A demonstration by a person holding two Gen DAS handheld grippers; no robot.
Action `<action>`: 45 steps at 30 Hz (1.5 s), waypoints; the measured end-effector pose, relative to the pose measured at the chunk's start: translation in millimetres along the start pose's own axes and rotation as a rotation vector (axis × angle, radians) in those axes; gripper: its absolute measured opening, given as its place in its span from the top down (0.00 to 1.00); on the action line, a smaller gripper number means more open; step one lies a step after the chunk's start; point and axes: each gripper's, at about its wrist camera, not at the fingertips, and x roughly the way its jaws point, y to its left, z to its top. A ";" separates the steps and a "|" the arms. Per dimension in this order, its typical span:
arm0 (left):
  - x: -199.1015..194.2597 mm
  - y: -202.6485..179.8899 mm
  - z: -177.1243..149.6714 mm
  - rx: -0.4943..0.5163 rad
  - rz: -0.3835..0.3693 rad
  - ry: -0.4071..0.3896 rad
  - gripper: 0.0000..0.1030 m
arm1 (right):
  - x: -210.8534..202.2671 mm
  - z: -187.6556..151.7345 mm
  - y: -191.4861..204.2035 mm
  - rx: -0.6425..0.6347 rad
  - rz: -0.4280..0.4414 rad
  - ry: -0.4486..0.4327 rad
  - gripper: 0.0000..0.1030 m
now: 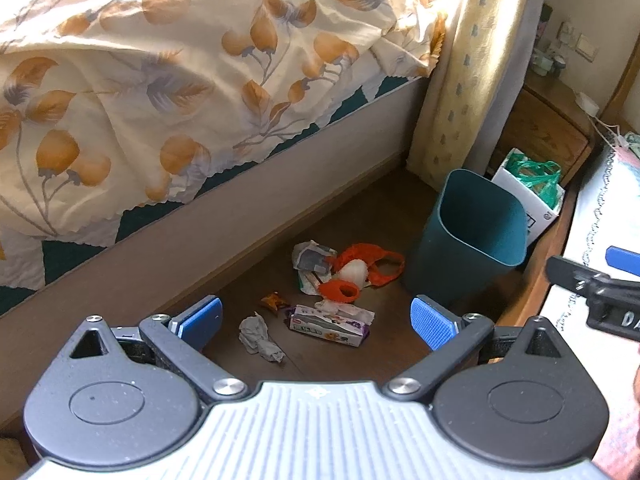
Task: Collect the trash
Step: 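Lower the left tool to the white-purple snack wrapper while the right tool holds the wastebasket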
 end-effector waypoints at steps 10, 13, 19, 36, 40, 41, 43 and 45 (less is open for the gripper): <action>66.7 11.6 32.7 0.001 0.043 0.046 0.02 | 60.4 61.1 -75.0 0.007 -0.129 0.006 0.07; 94.6 16.3 41.1 -0.001 0.052 0.087 0.02 | 82.8 79.3 -106.1 0.024 -0.180 0.023 0.07; 151.2 19.5 49.1 0.042 0.087 0.148 0.02 | 143.9 90.5 -160.8 0.088 -0.255 0.093 0.07; 352.5 8.5 5.6 -0.059 0.062 0.516 0.02 | 333.9 35.9 -219.4 0.130 -0.354 0.399 0.28; 386.2 9.5 -9.9 -0.116 0.053 0.579 0.02 | 368.1 20.7 -229.6 0.088 -0.403 0.473 0.36; 393.7 10.4 -13.6 -0.136 0.051 0.596 0.02 | 375.2 16.3 -231.0 0.081 -0.392 0.491 0.37; 409.1 11.7 -19.2 -0.164 0.055 0.621 0.02 | 386.4 8.1 -234.9 0.091 -0.375 0.523 0.44; 426.8 12.6 -25.0 -0.192 0.065 0.645 0.02 | 395.3 -0.4 -237.1 0.107 -0.369 0.550 0.51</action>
